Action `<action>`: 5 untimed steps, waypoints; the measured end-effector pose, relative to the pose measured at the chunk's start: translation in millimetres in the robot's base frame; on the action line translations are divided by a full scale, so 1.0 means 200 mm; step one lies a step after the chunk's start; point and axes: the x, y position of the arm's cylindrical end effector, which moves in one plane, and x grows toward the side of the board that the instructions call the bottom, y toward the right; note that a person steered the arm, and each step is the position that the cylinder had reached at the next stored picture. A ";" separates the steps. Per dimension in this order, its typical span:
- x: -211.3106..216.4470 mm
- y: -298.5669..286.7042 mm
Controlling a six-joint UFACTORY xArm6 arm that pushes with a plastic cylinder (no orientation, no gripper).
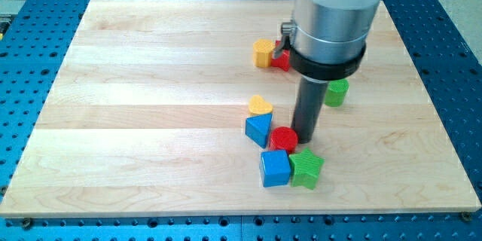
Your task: Push the red circle left above the cube
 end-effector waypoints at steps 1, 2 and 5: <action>0.07 0.09; 0.09 0.05; 0.07 -0.07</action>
